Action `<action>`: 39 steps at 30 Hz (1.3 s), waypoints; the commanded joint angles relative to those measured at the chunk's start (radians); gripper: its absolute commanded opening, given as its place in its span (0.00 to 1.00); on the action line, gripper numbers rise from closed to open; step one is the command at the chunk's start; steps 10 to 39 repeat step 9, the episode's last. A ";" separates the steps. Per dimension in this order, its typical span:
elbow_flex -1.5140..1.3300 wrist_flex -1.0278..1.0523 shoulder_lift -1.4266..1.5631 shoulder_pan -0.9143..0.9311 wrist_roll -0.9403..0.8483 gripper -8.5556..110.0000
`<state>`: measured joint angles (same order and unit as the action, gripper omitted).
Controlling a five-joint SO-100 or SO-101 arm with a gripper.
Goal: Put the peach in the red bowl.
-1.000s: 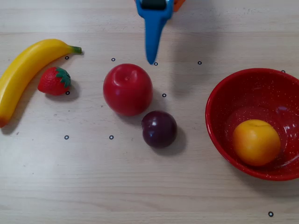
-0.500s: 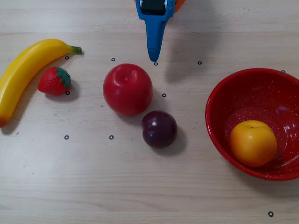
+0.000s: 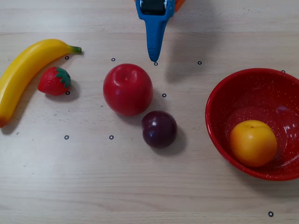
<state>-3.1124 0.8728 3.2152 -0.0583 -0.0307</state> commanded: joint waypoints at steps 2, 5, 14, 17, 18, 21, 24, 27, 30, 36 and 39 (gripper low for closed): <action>-0.008 0.008 0.015 0.020 0.006 0.08; -0.008 0.008 0.015 0.021 0.008 0.08; -0.008 0.008 0.015 0.021 0.008 0.08; -0.008 0.008 0.015 0.021 0.008 0.08; -0.008 0.008 0.015 0.021 0.008 0.08; -0.008 0.008 0.015 0.021 0.008 0.08; -0.008 0.008 0.015 0.021 0.008 0.08; -0.008 0.008 0.015 0.021 0.008 0.08; -0.008 0.008 0.015 0.021 0.008 0.08; -0.008 0.008 0.015 0.021 0.008 0.08; -0.008 0.008 0.015 0.021 0.008 0.08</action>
